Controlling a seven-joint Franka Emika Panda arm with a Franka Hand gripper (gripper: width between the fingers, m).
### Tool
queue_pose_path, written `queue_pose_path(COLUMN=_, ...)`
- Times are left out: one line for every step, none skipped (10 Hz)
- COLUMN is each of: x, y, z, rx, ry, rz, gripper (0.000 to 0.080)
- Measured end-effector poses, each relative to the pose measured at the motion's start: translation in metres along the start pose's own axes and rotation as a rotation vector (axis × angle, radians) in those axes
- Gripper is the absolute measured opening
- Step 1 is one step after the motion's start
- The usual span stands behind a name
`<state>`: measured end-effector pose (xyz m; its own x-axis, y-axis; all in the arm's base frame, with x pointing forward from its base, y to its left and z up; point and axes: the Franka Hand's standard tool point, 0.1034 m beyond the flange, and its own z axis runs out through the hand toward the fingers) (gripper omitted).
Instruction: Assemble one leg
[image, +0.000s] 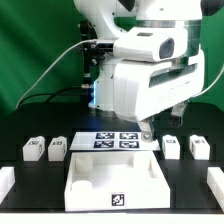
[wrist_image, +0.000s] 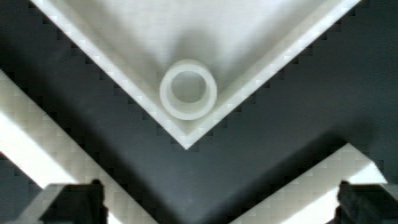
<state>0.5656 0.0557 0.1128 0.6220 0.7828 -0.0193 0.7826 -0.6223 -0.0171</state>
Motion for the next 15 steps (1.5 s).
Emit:
queue_pose_path(x=0.0, y=0.0, z=0.0, rx=0.0, ry=0.0, rz=0.0, gripper=0.0649)
queue_pose_path(x=0.0, y=0.0, z=0.0, rx=0.0, ry=0.0, rz=0.0, gripper=0.0649)
queue_pose_path(x=0.0, y=0.0, z=0.0, rx=0.0, ry=0.0, rz=0.0, gripper=0.0649)
queue_pose_path(x=0.0, y=0.0, z=0.0, rx=0.0, ry=0.0, rz=0.0, gripper=0.0649)
queue_pose_path(x=0.0, y=0.0, z=0.0, rx=0.0, ry=0.0, rz=-0.011, gripper=0.0649)
queue_pose_path(x=0.0, y=-0.001, z=0.001, rx=0.0, ry=-0.001, rz=-0.051, gripper=0.0649)
queue_pose_path(x=-0.008, y=-0.007, z=0.004, rx=-0.014, ry=-0.002, rz=-0.155, gripper=0.0649)
queue_pose_path(x=-0.027, y=-0.015, z=0.011, rx=-0.016, ry=-0.005, rz=-0.332, gripper=0.0649)
queue_pose_path(x=-0.043, y=-0.015, z=0.016, rx=-0.01, ry=-0.01, rz=-0.485, gripper=0.0649)
queue_pose_path(x=-0.056, y=-0.012, z=0.02, rx=-0.007, ry=-0.01, rz=-0.608, gripper=0.0649)
queue_pose_path(x=-0.067, y=-0.01, z=0.024, rx=0.003, ry=-0.014, rz=-0.742, gripper=0.0649)
queue_pose_path(x=-0.067, y=-0.01, z=0.024, rx=0.001, ry=-0.019, rz=-0.766, gripper=0.0649)
queue_pose_path(x=-0.067, y=-0.01, z=0.024, rx=0.001, ry=-0.019, rz=-0.765, gripper=0.0649)
queue_pose_path(x=-0.067, y=-0.009, z=0.025, rx=0.002, ry=-0.019, rz=-0.762, gripper=0.0649)
queue_pose_path(x=-0.07, y=-0.009, z=0.026, rx=0.002, ry=-0.019, rz=-0.762, gripper=0.0649)
